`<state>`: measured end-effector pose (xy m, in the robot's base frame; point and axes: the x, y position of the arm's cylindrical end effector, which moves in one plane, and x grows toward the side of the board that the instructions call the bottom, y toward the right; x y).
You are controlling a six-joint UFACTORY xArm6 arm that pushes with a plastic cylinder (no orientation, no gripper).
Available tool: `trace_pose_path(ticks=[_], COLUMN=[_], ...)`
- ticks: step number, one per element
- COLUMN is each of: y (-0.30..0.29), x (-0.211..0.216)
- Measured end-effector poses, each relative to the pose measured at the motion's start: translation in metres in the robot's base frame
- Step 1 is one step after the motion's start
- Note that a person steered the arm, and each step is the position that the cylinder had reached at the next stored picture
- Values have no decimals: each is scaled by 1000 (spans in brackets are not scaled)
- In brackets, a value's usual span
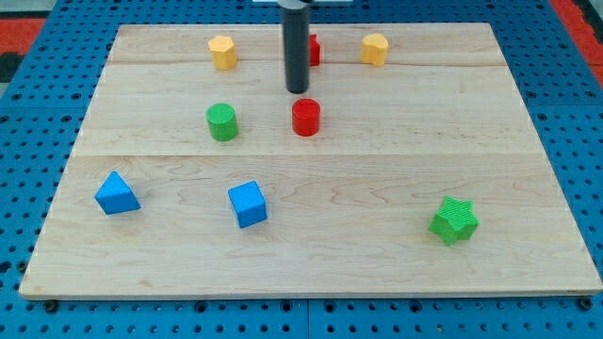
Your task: Move the red circle diagonally bottom left to the yellow hexagon
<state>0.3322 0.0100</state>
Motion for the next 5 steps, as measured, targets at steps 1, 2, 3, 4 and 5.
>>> trace_pose_path(ticks=[1, 2, 3, 4, 5], y=[35, 26, -57, -58, -20], x=[27, 73, 67, 49, 24])
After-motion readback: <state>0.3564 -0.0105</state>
